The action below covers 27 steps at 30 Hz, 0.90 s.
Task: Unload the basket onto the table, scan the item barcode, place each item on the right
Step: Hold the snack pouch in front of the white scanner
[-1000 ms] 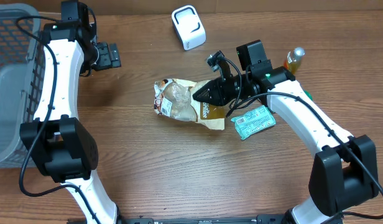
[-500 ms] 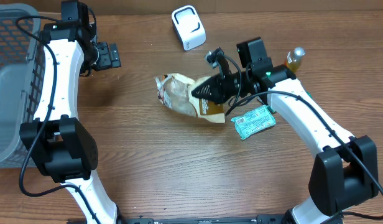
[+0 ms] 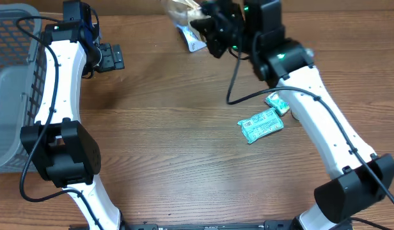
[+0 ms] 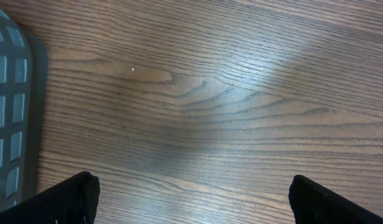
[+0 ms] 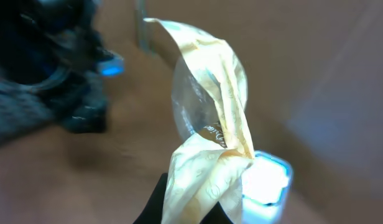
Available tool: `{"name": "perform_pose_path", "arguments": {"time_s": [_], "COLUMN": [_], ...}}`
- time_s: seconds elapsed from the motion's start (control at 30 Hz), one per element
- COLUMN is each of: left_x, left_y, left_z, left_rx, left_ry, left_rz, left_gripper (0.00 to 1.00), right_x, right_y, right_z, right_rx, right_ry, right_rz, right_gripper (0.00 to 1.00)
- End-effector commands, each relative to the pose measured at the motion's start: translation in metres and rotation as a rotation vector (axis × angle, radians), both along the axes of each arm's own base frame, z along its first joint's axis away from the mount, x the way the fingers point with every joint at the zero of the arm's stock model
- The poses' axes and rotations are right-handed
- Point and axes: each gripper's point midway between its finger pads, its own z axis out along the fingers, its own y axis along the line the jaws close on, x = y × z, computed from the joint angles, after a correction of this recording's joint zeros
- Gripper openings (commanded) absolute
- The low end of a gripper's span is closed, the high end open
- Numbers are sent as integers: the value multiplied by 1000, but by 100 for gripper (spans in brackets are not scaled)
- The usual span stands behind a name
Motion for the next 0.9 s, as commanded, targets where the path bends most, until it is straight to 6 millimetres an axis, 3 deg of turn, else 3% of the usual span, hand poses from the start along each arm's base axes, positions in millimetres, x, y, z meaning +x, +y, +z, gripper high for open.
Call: {"name": "perform_pose_path", "arguments": {"time_s": [0.0,0.2,0.43,0.7,0.87], "left_x": [4,4,4,4,4], "left_y": [-1,-1,-1,-1,-1], "left_z": [6,6,6,6,6], "left_rx": [6,6,6,6,6], "left_ry": [-17,-17,-17,-17,-17], "left_rz": [9,9,10,10,10], "left_gripper": [100,99,100,100,99], "right_x": [33,66,101,107,107], "right_y": [-6,-4,-6,-4,-5], "right_z": [-13,-45,-108,-158,-167], "right_rx": [-208,-272,-357,-409,-420], "right_ry": [-178,-220,-203,-134,-119], "right_rz": [-129,-206,-287,-274,-271], "right_gripper": [8,4,4,5,5]}}
